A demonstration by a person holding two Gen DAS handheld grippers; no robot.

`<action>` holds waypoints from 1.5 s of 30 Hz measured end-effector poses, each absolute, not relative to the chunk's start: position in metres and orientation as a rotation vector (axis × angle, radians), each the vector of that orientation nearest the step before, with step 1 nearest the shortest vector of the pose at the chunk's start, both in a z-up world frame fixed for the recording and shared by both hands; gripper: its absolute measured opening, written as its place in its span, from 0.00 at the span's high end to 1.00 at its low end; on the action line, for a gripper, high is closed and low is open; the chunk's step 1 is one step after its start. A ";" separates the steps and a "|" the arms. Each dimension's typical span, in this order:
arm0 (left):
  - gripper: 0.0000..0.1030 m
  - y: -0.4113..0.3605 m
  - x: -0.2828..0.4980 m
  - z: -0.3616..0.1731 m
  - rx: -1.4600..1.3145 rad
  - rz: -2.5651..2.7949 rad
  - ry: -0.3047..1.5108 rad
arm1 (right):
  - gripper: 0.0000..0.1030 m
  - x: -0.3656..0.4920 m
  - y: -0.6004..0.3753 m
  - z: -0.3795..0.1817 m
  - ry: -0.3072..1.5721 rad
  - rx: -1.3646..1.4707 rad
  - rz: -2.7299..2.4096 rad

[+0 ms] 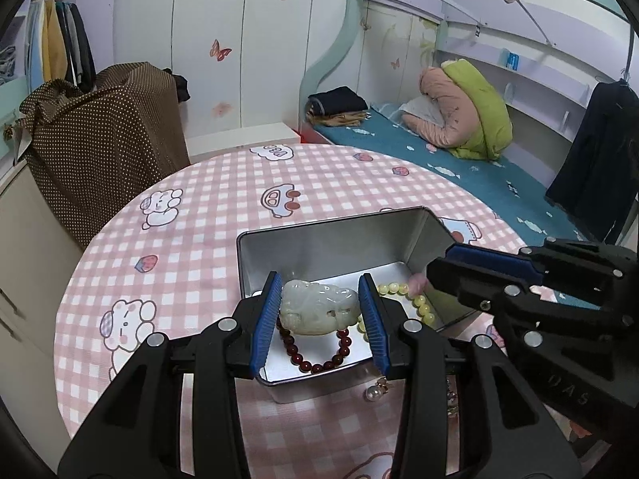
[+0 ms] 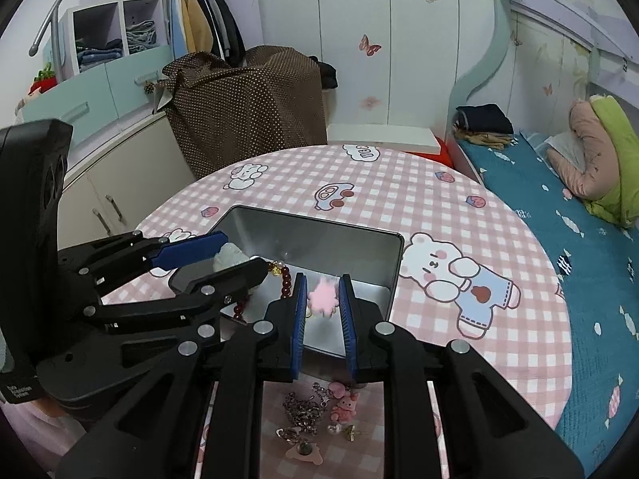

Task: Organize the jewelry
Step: 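Place the jade pendant into the grey box and open the left gripper, then move the left gripper back toward the pink bunny charm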

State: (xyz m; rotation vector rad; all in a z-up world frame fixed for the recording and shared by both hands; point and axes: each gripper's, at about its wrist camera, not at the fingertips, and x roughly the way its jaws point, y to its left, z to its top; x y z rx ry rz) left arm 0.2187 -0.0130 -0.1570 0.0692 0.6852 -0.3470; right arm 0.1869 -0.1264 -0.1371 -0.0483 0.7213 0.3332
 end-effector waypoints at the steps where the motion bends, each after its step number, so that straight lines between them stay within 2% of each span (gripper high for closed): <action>1: 0.61 -0.014 0.218 -0.157 0.073 -0.347 0.684 | 0.77 0.186 -0.127 -0.137 0.718 -0.049 0.327; 3: 0.61 -0.014 0.218 -0.158 0.081 -0.342 0.682 | 0.61 0.184 -0.132 -0.133 0.702 -0.045 0.300; 5: 0.60 -0.014 0.218 -0.157 0.081 -0.338 0.684 | 0.49 0.183 -0.137 -0.128 0.683 -0.042 0.277; 6: 0.59 -0.014 0.218 -0.157 0.080 -0.335 0.685 | 0.47 0.182 -0.140 -0.126 0.674 -0.044 0.260; 8: 0.47 -0.014 0.218 -0.156 0.081 -0.329 0.680 | 0.44 0.181 -0.146 -0.124 0.669 -0.042 0.241; 10: 0.42 -0.014 0.215 -0.153 0.075 -0.332 0.667 | 0.43 0.181 -0.150 -0.124 0.667 -0.039 0.226; 22: 0.41 -0.013 0.204 -0.146 0.078 -0.318 0.655 | 0.42 0.173 -0.156 -0.120 0.660 -0.033 0.205; 25: 0.37 -0.011 0.199 -0.143 0.077 -0.314 0.649 | 0.42 0.169 -0.157 -0.119 0.655 -0.030 0.202; 28: 0.37 -0.008 0.193 -0.140 0.075 -0.305 0.646 | 0.39 0.163 -0.159 -0.117 0.650 -0.028 0.191; 31: 0.33 -0.006 0.186 -0.138 0.077 -0.298 0.644 | 0.33 0.157 -0.161 -0.115 0.644 -0.030 0.180; 36: 0.25 0.004 0.167 -0.137 0.079 -0.294 0.639 | 0.16 0.143 -0.165 -0.115 0.627 -0.036 0.141; 45: 0.14 0.022 0.135 -0.154 0.070 -0.268 0.705 | 0.07 0.119 -0.173 -0.121 0.639 -0.020 0.096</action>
